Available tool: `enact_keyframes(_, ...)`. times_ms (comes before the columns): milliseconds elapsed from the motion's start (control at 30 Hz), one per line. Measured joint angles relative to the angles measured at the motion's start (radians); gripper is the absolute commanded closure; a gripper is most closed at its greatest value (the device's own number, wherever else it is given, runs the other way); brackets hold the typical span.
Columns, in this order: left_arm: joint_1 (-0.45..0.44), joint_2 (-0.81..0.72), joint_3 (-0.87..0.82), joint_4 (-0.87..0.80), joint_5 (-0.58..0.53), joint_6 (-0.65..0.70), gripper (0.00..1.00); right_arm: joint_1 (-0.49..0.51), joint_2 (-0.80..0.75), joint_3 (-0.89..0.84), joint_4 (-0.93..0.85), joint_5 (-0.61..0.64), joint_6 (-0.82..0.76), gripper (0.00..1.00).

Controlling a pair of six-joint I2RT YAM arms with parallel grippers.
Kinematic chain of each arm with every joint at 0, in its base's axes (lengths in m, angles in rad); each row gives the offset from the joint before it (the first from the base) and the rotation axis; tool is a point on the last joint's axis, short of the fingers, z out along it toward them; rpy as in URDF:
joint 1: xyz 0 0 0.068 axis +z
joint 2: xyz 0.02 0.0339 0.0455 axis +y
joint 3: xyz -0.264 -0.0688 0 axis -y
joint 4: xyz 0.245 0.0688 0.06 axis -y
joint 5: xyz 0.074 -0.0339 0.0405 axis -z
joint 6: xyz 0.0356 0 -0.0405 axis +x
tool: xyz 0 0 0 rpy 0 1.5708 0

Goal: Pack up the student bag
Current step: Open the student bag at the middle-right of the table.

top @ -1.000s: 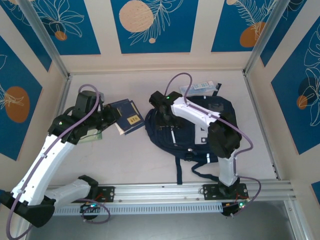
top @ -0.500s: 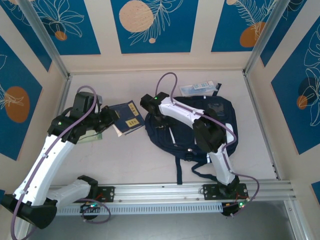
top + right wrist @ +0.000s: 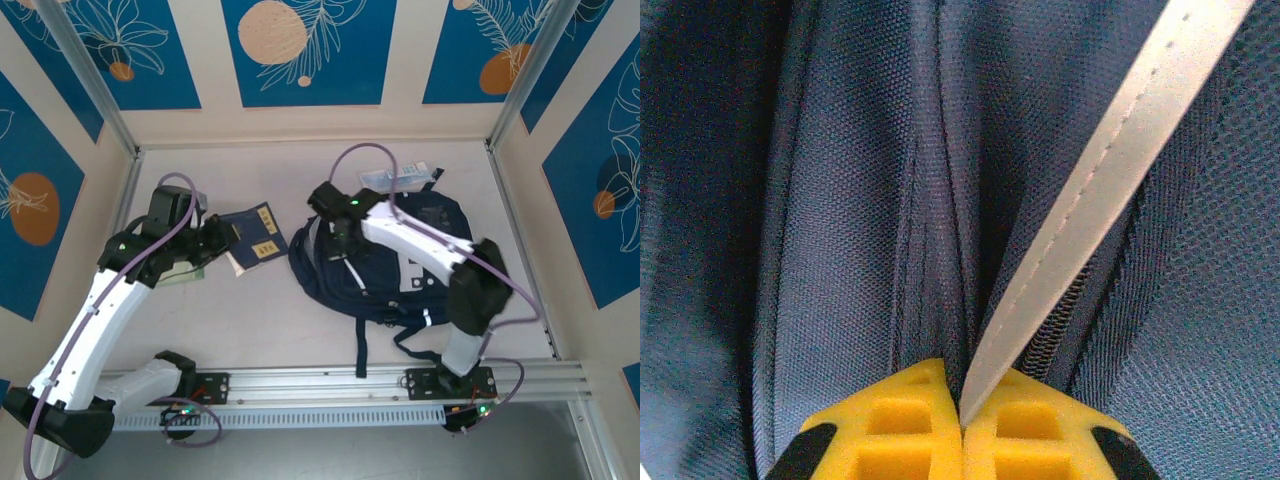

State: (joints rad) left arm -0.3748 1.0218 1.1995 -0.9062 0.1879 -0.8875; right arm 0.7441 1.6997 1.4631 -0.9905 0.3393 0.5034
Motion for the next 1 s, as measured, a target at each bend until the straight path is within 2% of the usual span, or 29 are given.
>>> enact_keyframes(133, -0.012, 0.010, -0.056, 0.038, 0.078, 0.000, 1.00, -0.061, -0.237, -0.166, 0.114, -0.122, -0.085, 1.00)
enact_keyframes(233, -0.052, 0.038, -0.070, 0.070, 0.117, 0.002, 1.00, -0.106, -0.380, -0.250, 0.156, -0.228, -0.140, 1.00)
enact_keyframes(433, -0.205, 0.126, -0.069, 0.207, 0.198, 0.035, 1.00, -0.250, -0.510, -0.328, 0.182, -0.506, -0.198, 1.00)
enact_keyframes(567, -0.272, 0.217, -0.069, 0.312, 0.248, 0.049, 1.00, -0.278, -0.553, -0.373, 0.194, -0.605, -0.217, 1.00)
enact_keyframes(633, -0.290, 0.255, -0.070, 0.381, 0.271, 0.049, 1.00, -0.280, -0.565, -0.387, 0.193, -0.632, -0.220, 1.00)
enact_keyframes(667, -0.296, 0.269, -0.071, 0.416, 0.281, 0.048, 1.00, -0.280, -0.566, -0.388, 0.190, -0.638, -0.220, 0.97)
enact_keyframes(733, -0.306, 0.294, -0.071, 0.486, 0.303, 0.044, 1.00, -0.280, -0.566, -0.388, 0.190, -0.638, -0.217, 0.75)
enact_keyframes(833, -0.316, 0.328, -0.071, 0.566, 0.324, 0.030, 1.00, -0.273, -0.579, -0.375, 0.176, -0.584, -0.213, 0.58)
enact_keyframes(1000, -0.327, 0.357, -0.074, 0.647, 0.340, 0.005, 1.00, -0.229, -0.604, -0.260, 0.105, -0.435, -0.204, 0.55)
